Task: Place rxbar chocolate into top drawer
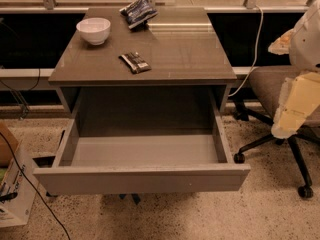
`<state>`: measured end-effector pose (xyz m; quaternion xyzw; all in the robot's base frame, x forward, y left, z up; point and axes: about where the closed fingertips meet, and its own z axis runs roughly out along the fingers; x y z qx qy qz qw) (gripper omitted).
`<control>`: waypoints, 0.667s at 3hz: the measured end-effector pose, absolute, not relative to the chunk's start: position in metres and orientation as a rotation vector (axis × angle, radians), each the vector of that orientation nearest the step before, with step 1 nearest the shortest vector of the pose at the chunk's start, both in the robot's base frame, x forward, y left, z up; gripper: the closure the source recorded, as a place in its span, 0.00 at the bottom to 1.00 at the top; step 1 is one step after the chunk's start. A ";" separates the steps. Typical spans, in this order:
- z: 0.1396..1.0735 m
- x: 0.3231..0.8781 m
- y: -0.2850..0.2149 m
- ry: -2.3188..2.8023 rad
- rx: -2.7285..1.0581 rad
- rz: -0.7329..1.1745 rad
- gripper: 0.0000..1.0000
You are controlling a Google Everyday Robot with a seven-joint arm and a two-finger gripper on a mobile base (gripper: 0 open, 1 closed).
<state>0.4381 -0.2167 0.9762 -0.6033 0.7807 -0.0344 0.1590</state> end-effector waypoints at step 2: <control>0.974 0.452 -0.204 2.182 -1.724 -0.062 0.00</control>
Offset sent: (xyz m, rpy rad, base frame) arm 0.0252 0.0214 -0.0094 0.0761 -0.0148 0.0496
